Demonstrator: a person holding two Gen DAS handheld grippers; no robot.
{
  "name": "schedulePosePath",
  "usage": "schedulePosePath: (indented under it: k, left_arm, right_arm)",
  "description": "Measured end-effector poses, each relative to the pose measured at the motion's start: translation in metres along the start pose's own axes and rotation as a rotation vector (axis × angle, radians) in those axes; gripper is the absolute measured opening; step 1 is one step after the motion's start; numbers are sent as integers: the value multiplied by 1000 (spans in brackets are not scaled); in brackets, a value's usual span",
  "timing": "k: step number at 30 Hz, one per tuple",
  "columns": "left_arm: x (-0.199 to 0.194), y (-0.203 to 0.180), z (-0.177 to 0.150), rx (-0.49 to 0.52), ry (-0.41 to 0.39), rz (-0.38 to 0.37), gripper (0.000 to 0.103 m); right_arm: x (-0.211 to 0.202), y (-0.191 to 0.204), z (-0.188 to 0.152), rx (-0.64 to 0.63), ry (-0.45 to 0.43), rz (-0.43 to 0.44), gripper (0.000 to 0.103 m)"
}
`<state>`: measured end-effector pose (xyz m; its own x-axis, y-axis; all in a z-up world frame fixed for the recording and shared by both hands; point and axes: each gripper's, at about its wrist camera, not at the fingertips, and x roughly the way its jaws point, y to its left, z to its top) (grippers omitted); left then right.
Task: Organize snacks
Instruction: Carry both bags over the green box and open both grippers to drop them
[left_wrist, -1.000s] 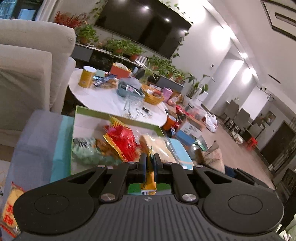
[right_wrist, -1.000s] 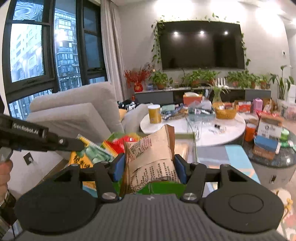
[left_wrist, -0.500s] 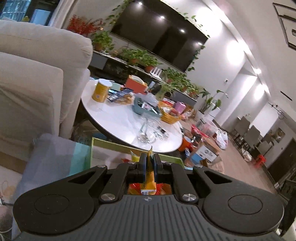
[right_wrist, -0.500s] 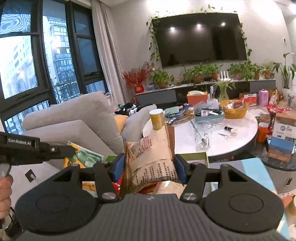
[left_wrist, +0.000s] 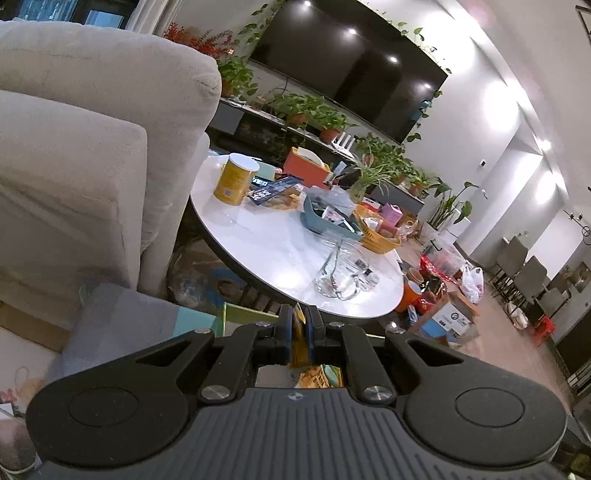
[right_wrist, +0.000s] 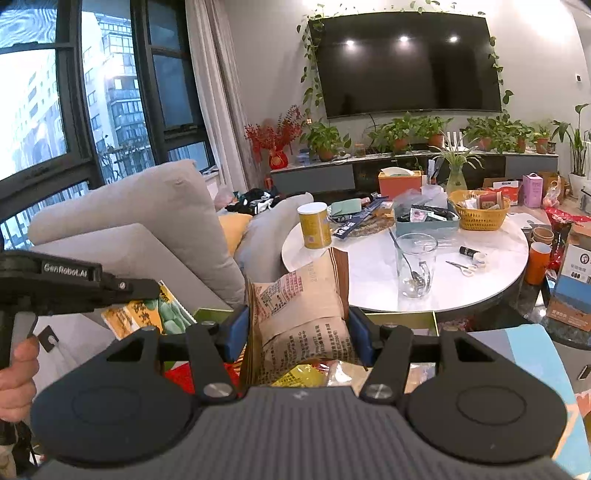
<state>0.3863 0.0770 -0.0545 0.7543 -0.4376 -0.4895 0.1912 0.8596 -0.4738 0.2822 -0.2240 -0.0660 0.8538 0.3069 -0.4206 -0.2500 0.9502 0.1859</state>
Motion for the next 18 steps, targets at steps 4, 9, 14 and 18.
schedulePosePath:
  k: [4,9,14,18]
  left_arm:
    - [10,-2,6,-16,20,7,18]
    - [0,-5,4,-32,19,-8,28]
    - [-28,-13,-5,3,15,-14,38]
    - [-55,-16,-15,19,10,-18,42]
  right_arm:
    - [-3,3,2,-9,-21,-34,87]
    - [-16,3,5,6,-38,-45,90]
    - [-38,2,7,12,-55,-31,90]
    - [-56,1,4,29,-54,-18,90]
